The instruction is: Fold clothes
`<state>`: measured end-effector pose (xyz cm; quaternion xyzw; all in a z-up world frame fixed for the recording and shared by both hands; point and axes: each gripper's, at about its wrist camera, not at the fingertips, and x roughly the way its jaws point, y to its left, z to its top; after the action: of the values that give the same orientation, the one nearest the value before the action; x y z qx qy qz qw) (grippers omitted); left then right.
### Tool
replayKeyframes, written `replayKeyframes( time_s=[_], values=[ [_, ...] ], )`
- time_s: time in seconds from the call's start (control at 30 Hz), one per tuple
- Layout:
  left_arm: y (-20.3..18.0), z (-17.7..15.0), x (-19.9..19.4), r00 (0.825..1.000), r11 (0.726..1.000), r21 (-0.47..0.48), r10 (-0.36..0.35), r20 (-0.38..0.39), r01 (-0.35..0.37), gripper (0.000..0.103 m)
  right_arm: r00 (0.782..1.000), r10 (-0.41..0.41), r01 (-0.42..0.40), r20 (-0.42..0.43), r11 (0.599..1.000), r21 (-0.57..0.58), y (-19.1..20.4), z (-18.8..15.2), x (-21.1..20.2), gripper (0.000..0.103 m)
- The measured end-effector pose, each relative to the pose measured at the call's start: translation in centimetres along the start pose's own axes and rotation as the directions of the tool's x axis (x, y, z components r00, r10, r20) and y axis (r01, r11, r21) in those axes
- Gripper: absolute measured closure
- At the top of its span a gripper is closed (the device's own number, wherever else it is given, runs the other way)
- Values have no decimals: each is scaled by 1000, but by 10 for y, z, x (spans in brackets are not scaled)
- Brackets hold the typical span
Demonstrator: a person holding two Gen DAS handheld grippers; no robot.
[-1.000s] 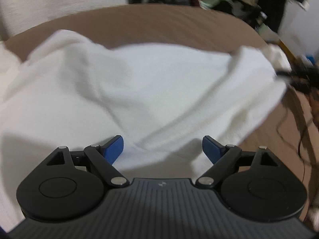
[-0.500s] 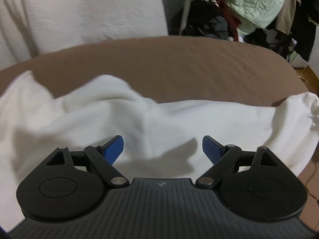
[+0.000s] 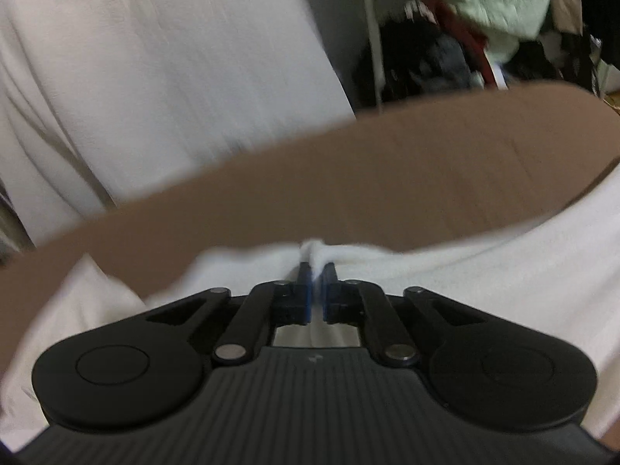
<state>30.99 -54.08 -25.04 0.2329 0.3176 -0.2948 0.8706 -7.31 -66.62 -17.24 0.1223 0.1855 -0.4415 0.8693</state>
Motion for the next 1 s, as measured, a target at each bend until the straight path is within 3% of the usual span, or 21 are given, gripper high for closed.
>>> replayKeyframes(
  time_s=[0.1,0.2,0.23,0.27,0.37,0.4,0.47,0.53,0.67,0.83,0.9,0.93,1.0],
  values=[
    [8,1,13,1000,1000,-32,0,-7,0,98,999,-33,35,30,998,-52,10,1,1,73],
    [7,-6,33,998,1000,-18,9,-60,-10,85,991,-120,111,-66,987,-120,12,-17,28,70],
    [9,-6,33,998,1000,-26,13,-61,-15,74,986,-144,132,-88,982,-132,11,-21,33,67],
    [16,-4,27,999,998,-62,2,-50,-5,64,983,-158,145,-94,980,-133,10,-22,33,56],
    [50,-2,-10,994,973,-204,-106,25,109,41,977,-197,184,-82,972,-145,8,-17,27,41],
    [64,-3,-26,990,963,-232,-129,61,139,37,976,-207,196,-70,971,-139,8,-12,22,41],
    [92,-5,-56,989,961,-250,-89,116,116,23,974,-219,213,-59,972,-94,9,-3,11,40],
    [118,-14,-78,989,965,-253,-30,147,67,22,978,-202,200,-59,979,-37,12,4,-1,40],
    [162,-45,-112,987,966,-255,84,138,-46,20,994,-98,99,-56,995,7,30,6,-20,40],
    [202,-87,-115,990,944,-325,94,101,-57,20,989,115,-113,-91,993,27,73,-4,-29,40],
    [205,-98,-112,991,958,-287,28,132,12,22,969,215,-208,-125,976,62,88,-8,-27,40],
    [198,-100,-110,990,974,-225,23,137,9,22,947,284,-271,-148,957,104,93,-10,-26,40],
    [183,-102,-103,991,993,-112,62,121,-48,22,873,448,-404,-194,886,228,100,-14,-19,40]
  ],
)
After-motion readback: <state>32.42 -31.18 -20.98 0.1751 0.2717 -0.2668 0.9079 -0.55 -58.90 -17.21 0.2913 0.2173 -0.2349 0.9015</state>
